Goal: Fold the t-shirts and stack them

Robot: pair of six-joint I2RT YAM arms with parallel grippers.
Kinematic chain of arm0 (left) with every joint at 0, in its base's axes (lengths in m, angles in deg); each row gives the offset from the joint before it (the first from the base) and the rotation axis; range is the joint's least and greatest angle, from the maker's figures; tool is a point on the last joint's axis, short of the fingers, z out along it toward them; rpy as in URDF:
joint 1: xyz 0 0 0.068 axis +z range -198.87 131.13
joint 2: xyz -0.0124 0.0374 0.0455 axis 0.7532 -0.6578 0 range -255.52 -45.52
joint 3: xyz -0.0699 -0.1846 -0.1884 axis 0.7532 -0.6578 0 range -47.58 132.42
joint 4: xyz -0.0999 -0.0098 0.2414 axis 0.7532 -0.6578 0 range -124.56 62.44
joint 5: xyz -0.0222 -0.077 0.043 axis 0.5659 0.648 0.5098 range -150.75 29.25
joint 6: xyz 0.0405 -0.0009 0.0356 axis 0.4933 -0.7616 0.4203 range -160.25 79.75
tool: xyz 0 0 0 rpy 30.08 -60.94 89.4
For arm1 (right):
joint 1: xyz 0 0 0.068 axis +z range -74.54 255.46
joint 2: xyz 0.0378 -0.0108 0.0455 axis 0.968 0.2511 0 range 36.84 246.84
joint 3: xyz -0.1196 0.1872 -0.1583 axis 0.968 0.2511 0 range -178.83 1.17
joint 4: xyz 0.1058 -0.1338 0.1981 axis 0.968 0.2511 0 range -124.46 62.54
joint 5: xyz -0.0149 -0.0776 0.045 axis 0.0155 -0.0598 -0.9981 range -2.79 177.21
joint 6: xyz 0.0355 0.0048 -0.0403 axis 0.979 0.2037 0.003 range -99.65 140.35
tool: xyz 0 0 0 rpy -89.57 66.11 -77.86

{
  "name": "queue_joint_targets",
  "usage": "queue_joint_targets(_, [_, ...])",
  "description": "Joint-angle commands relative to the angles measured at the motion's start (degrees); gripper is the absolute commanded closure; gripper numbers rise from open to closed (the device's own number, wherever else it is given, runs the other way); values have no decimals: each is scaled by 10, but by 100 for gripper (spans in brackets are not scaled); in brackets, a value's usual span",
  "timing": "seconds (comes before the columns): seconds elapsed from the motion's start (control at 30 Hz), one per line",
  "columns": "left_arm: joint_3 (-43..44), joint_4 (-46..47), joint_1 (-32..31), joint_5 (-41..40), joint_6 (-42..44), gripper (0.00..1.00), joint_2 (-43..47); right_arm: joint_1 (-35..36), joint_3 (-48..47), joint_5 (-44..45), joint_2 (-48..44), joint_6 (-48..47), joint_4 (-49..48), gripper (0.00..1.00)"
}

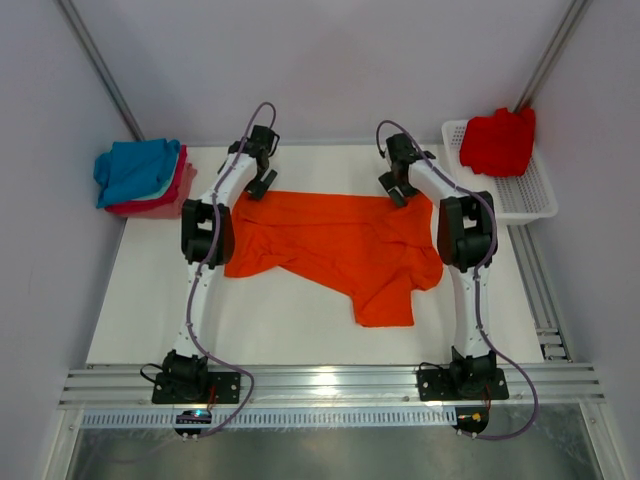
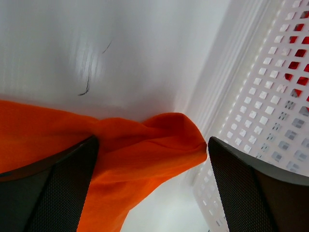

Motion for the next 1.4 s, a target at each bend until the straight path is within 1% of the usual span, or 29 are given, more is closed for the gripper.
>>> queue_joint_targets(0.0, [-2, 61, 4, -11, -8, 1, -15, -3, -47, 21, 36, 7, -4, 1])
queue_joint_targets(0.2, [-1, 123, 11, -21, -11, 1, -16, -6, -109, 29, 71, -11, -11, 1])
queue_joint_targets(0.27, [-1, 154, 11, -39, -3, 1, -17, -7, -124, 33, 80, -15, -19, 1])
queue_joint_targets(0.33, [0, 190, 14, -47, 2, 1, -20, -8, -133, 44, 89, -22, -26, 1])
queue_joint_targets(0.47, [20, 229, 22, -55, 6, 1, -21, -10, -148, 71, 93, -29, -56, 1])
queue_joint_targets(0.53, [25, 237, 28, -55, -4, 1, -17, -14, -160, 84, 89, -34, -66, 1])
queue_joint_targets(0.63, [37, 232, 37, -60, -31, 1, 7, -16, -197, 129, 65, -43, -81, 1])
queue_joint_targets(0.67, [37, 228, 38, -62, -38, 1, 19, -16, -187, 130, 45, -48, -90, 1])
queue_joint_targets(0.7, [33, 215, 41, -55, -46, 1, 51, -16, -177, 118, -4, -52, -100, 1])
queue_joint_targets(0.77, [14, 185, 47, -34, -79, 1, 92, -15, -157, 108, -48, -58, -112, 1])
queue_joint_targets(0.8, [4, 175, 48, -29, -85, 1, 137, -15, -150, 100, -89, -59, -111, 1])
queue_joint_targets(0.87, [-33, 154, 50, -19, -89, 1, 184, -15, -136, 91, -123, -53, -88, 1])
queue_joint_targets(0.9, [-45, 127, 54, 9, -89, 1, 229, -15, -126, 76, -142, -51, -76, 1])
queue_joint_targets(0.93, [-60, 112, 56, 39, -90, 1, 253, -15, -111, 64, -178, -52, -62, 1])
queue_joint_targets(0.97, [-97, 93, 62, 88, -81, 1, 275, -15, -66, 50, -198, -60, -36, 1])
queue_joint_targets(1.0, [-115, 70, 75, 114, -73, 1, 298, -15, -39, 34, -217, -70, -20, 1])
queue_joint_targets(1.03, [-135, 48, 82, 138, -74, 1, 341, -15, -10, 15, -254, -83, 7, 1])
queue_joint_targets(1.07, [-186, 48, 87, 137, -75, 1, 363, -18, 66, 22, -276, -88, 1, 1])
queue_joint_targets(1.1, [-210, 53, 95, 127, -74, 1, 382, -21, 109, 31, -301, -99, -13, 1])
queue_joint_targets(1.13, [-250, 61, 98, 125, -75, 1, 413, -31, 152, 46, -352, -101, -52, 1])
queue_joint_targets(1.17, [-260, 60, 108, 132, -73, 1, 424, -38, 215, 47, -373, -96, -67, 1])
queue_joint_targets(1.23, [-275, 47, 123, 154, -88, 1, 442, -59, 251, 70, -418, -79, -93, 1])
queue_joint_targets(1.27, [-276, 44, 139, 163, -111, 1, 448, -66, 263, 78, -428, -67, -96, 1])
queue_joint_targets(1.3, [-280, 41, 140, 171, -119, 1, 451, -74, 264, 86, -433, -43, -97, 1])
queue_joint_targets(1.37, [-288, 43, 170, 177, -129, 1, 455, -94, 247, 96, -440, -12, -85, 1])
